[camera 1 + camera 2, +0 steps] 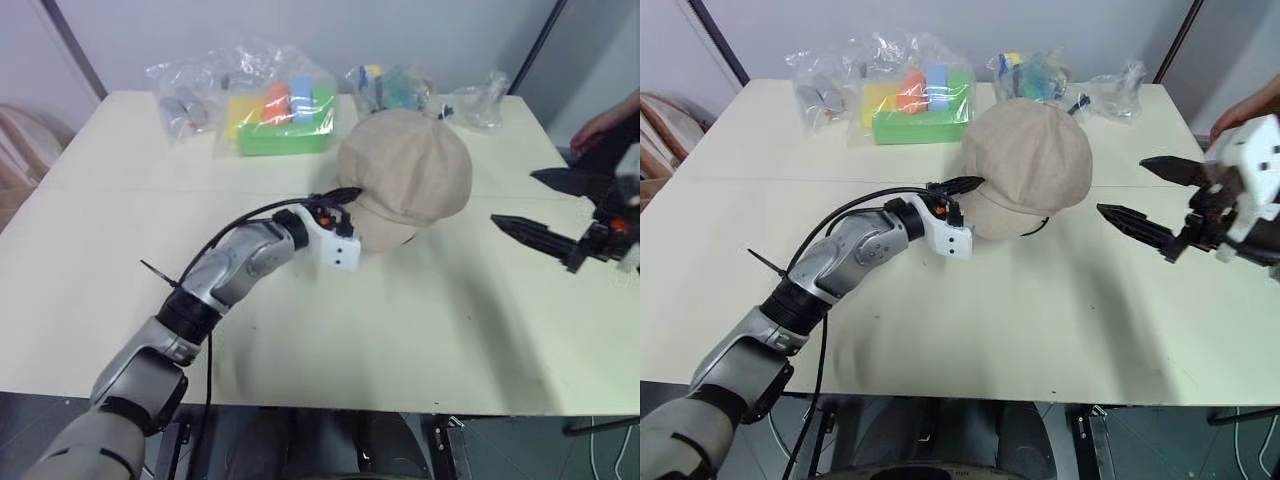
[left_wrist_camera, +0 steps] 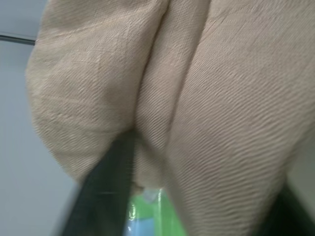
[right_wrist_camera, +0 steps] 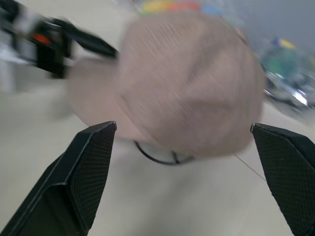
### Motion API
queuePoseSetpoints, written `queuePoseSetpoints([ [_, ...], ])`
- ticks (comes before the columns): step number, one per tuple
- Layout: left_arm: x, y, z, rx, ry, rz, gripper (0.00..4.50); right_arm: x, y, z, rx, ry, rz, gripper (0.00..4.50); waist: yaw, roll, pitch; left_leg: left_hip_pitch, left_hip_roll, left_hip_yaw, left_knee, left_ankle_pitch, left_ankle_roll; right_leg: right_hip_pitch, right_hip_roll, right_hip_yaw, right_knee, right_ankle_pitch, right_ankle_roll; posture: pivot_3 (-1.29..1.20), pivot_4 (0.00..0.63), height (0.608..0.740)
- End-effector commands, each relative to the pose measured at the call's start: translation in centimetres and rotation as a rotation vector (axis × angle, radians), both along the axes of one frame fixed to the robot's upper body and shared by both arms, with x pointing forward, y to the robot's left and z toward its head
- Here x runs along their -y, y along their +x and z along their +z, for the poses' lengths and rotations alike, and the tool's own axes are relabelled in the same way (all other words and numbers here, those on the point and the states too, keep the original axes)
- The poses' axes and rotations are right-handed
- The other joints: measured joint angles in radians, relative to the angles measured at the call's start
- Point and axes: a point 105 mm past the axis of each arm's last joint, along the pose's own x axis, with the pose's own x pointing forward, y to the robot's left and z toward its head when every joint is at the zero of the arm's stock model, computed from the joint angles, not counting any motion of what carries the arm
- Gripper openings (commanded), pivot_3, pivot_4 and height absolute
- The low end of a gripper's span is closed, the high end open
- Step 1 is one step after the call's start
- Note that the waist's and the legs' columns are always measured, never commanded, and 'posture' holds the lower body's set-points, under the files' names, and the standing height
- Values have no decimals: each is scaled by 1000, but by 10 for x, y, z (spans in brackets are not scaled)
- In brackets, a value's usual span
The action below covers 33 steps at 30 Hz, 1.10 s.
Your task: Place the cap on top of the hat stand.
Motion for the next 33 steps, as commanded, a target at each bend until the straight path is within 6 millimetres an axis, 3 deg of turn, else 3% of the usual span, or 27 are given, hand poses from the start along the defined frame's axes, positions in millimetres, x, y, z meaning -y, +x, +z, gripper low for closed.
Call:
queuePoseSetpoints([
  [1,-16,-7,33,42,-132,-4,4418,-11,3,-4,91,-151,-38,4500,-1,0,0,0,0,0,0,0,0,0,0,0,0,0,0,0,150,740],
  [7,-58,-34,36,-168,-290,-64,4418,-34,3,-39,164,-324,-45,4500,-1,1,0,0,5,-1,0,0,0,0,1,0,0,0,0,0,150,740],
  [9,-76,-41,29,-291,-316,-63,4418,-36,3,-51,205,-426,-42,4500,3,1,0,0,5,-1,1,0,0,1,1,0,0,0,0,0,150,740],
  [13,-123,-49,19,-745,-473,4,4418,-58,-3,-73,351,-570,39,4500,-2,1,0,1,6,0,2,0,0,1,1,0,-1,0,-1,0,150,740],
  [16,-140,-64,26,-1079,-526,-36,4418,-77,0,-88,464,-579,61,4500,-7,-1,1,1,8,0,2,0,0,1,4,0,-1,0,-1,0,150,740],
  [18,-146,-74,36,-1210,-510,-80,4418,-91,7,-98,529,-579,63,4500,-16,-4,2,2,9,0,3,0,0,2,6,0,-1,-2,-5,0,150,740],
  [21,-149,-77,45,-1251,-474,-92,4418,-108,22,-101,581,-538,50,4500,-22,-3,2,2,10,0,3,0,-1,2,6,0,-1,-2,-6,0,150,740],
  [27,-146,-70,55,-1246,-462,-106,4418,-152,42,-81,683,-448,85,4500,-27,-3,3,2,9,-1,2,0,-1,1,9,1,0,0,-4,0,150,740],
  [33,-146,-65,60,-1212,-459,-96,4418,-169,50,-82,725,-481,135,4500,-23,-3,3,2,9,0,1,0,-1,1,8,1,0,0,-4,0,150,740],
])
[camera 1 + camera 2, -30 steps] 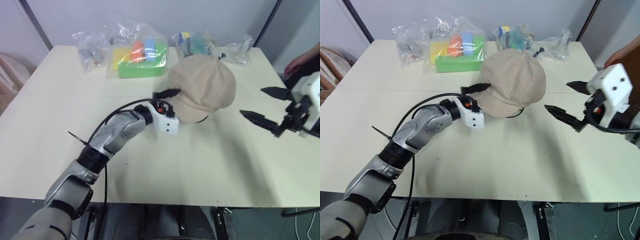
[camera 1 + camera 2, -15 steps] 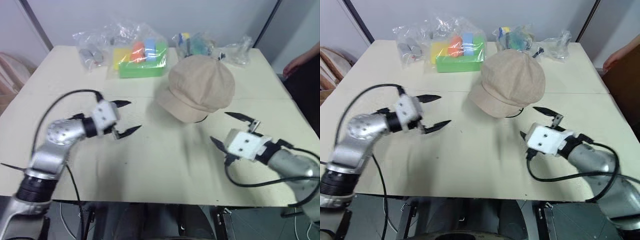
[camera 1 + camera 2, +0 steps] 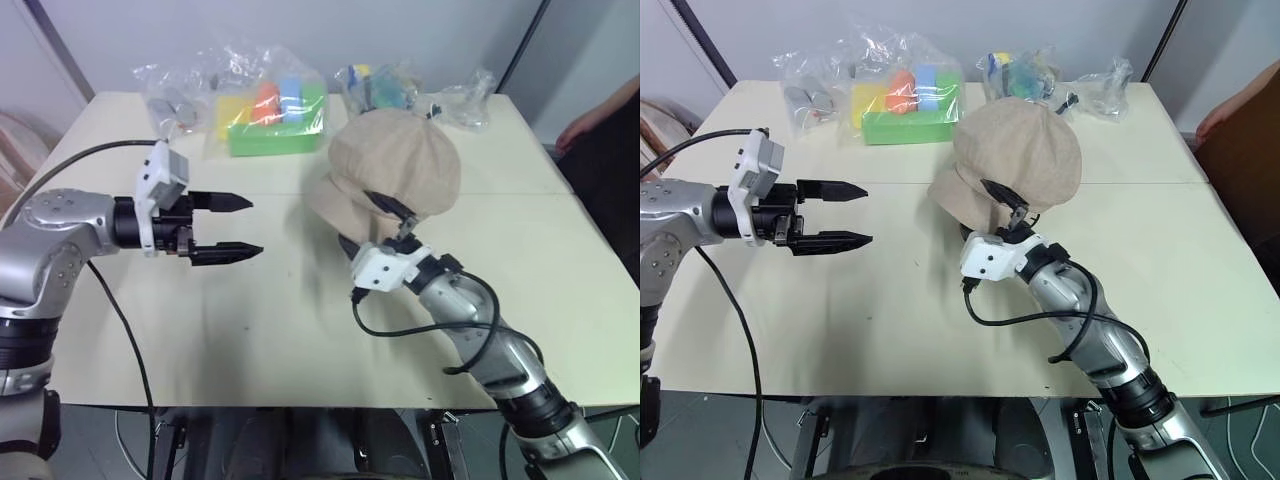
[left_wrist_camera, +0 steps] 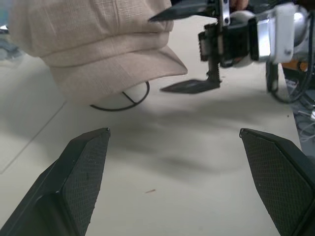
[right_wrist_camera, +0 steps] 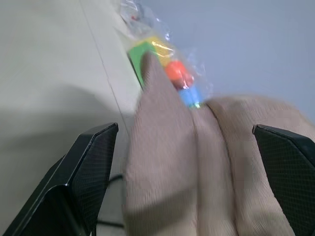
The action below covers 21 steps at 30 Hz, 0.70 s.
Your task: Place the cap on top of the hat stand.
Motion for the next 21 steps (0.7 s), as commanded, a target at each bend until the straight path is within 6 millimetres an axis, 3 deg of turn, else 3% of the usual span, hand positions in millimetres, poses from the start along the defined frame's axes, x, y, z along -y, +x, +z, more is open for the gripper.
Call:
queuePoseSetpoints([
  [1,-1,2,13,57,0,3,4482,-6,-2,5,42,-19,36,4246,0,0,0,0,0,0,0,0,0,0,0,0,0,0,0,0,150,740],
  [4,-1,5,15,66,-9,18,4500,-5,0,2,33,-29,43,3198,-1,0,0,0,0,0,0,0,0,0,0,0,0,0,0,0,150,740],
  [10,-1,5,17,75,-13,24,4500,-1,7,-1,42,-68,17,119,-4,0,0,0,0,0,0,0,0,-1,0,0,1,0,0,0,150,740],
  [16,-7,6,17,78,-22,55,4500,11,-1,20,142,-107,86,49,-4,0,0,0,0,0,0,0,0,-1,0,1,1,0,0,0,150,740],
  [21,-10,7,15,85,-30,77,4500,30,-20,42,257,-165,286,49,-3,0,0,0,1,0,0,0,0,0,0,1,0,0,0,0,150,740],
])
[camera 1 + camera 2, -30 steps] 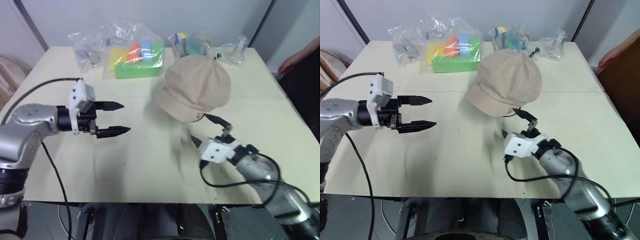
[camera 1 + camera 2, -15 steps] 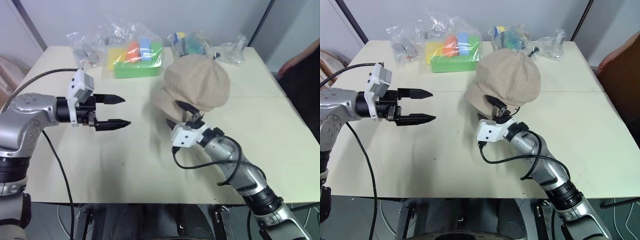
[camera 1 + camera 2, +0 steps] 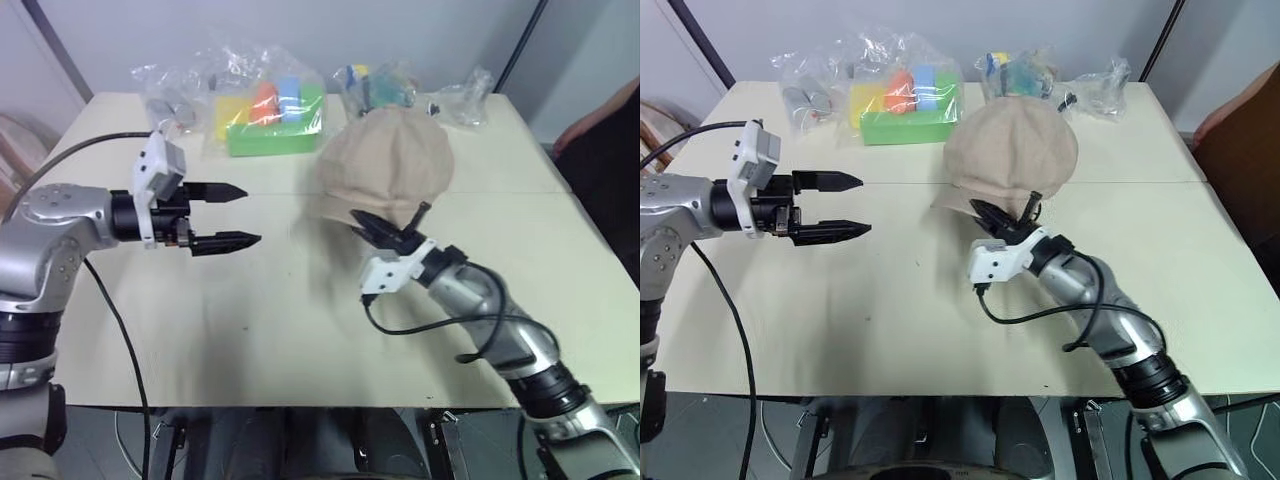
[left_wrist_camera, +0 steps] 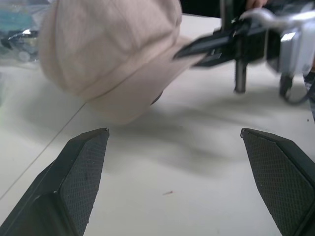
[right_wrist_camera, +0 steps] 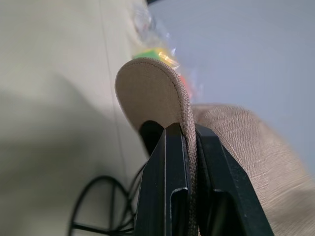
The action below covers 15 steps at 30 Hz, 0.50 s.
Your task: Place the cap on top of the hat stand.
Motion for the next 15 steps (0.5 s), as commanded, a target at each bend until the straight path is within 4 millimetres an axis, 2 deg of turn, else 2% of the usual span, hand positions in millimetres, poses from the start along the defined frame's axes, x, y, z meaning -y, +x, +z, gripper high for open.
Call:
queuePoseSetpoints([
  [1,-5,-1,14,69,-16,20,4500,11,-13,27,103,-5,163,49,-1,0,0,0,0,0,0,0,0,0,0,0,0,0,0,0,150,740],
  [4,-6,0,16,76,-24,30,4500,34,1,29,91,-7,165,49,-5,-1,1,0,0,0,0,0,0,0,0,0,0,0,0,0,150,740],
  [7,-6,-1,16,80,-28,34,4500,50,10,19,79,-58,190,49,-5,-1,1,1,1,1,-1,0,0,0,0,0,0,0,0,0,150,740],
  [15,-8,-4,16,89,-21,52,4500,70,25,-5,-1,-34,195,49,-4,0,1,1,1,1,-1,0,0,0,0,1,0,0,-1,0,150,740],
])
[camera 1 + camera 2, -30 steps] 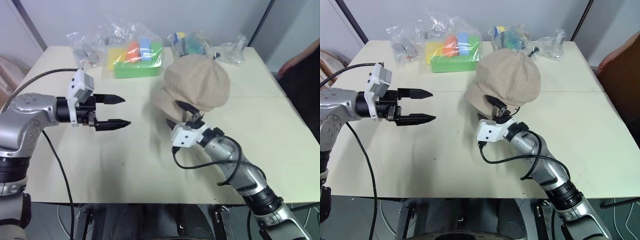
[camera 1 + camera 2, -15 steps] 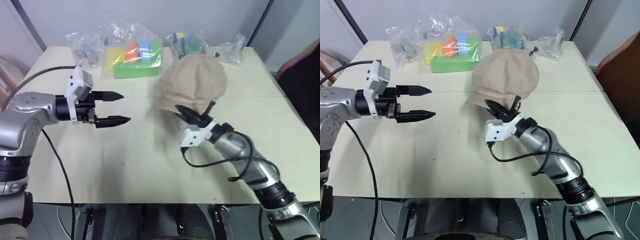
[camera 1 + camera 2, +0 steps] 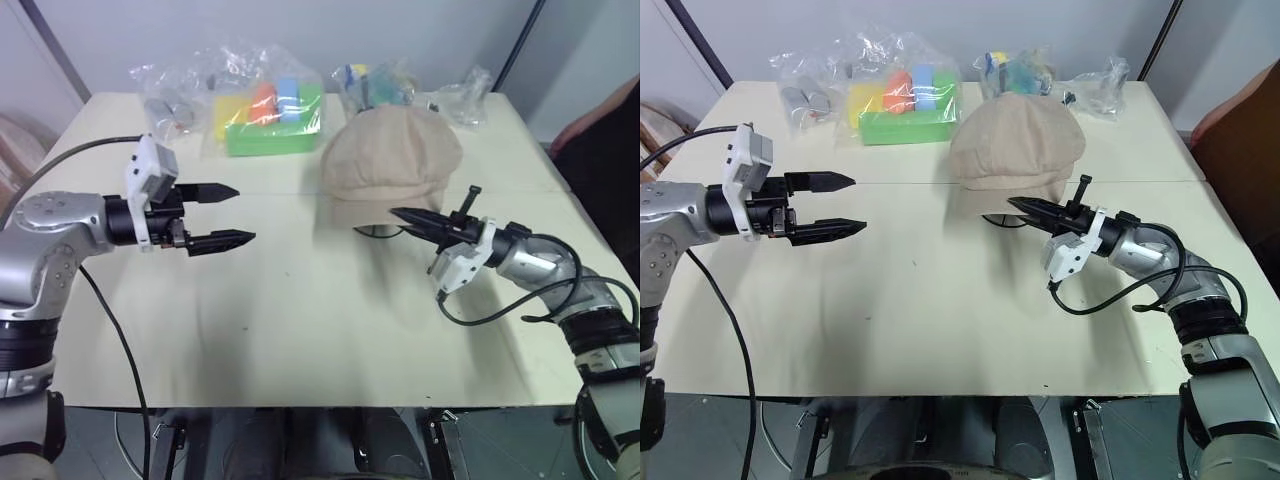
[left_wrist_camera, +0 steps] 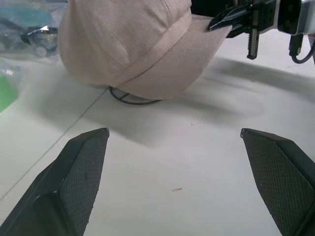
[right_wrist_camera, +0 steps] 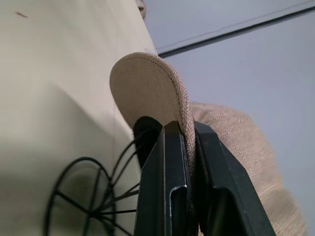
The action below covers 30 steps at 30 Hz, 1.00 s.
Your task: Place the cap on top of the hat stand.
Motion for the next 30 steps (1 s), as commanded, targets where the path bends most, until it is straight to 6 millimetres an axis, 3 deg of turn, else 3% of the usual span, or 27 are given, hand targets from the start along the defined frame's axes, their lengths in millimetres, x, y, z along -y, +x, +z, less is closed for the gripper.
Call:
queuePoseSetpoints([
  [1,-3,-5,17,72,-2,8,4500,12,9,-2,-17,31,-48,49,-1,0,0,0,0,0,0,0,0,0,0,0,0,0,0,0,150,740],
  [6,-2,-5,18,78,3,10,4500,24,18,-6,-42,60,-112,49,1,0,0,0,0,0,0,0,0,0,0,0,0,0,0,0,150,740],
  [10,-2,-1,21,84,4,2,4500,35,20,-5,-58,103,-169,1483,4,0,0,0,-1,0,0,0,-1,1,0,0,0,0,0,0,150,740],
  [13,1,3,23,86,6,-17,4500,46,14,-7,-68,106,-222,3123,3,0,0,0,-1,0,0,0,-1,0,0,0,0,0,0,0,150,740],
  [16,2,8,24,86,8,-30,4500,60,-1,-10,-87,71,-279,4477,7,1,0,0,-2,0,0,0,-1,0,0,0,0,0,0,0,150,740],
  [21,3,14,26,86,16,-57,4500,77,-25,-1,-233,98,-392,4477,3,1,1,0,-1,0,0,0,0,0,0,0,0,0,0,0,150,740],
  [25,5,17,28,83,19,-83,4500,90,-45,32,-596,304,-457,4477,2,4,2,0,1,0,1,0,0,1,0,1,0,0,0,0,150,740],
  [27,4,19,30,79,4,-84,4500,97,-55,67,-849,472,-394,4477,1,4,3,0,2,1,2,0,0,1,0,1,0,0,0,0,150,740],
  [30,2,21,34,82,-7,-84,4500,101,-68,87,-1042,497,-333,4477,7,3,3,1,3,0,2,0,1,2,0,0,-1,-1,-2,0,150,740],
])
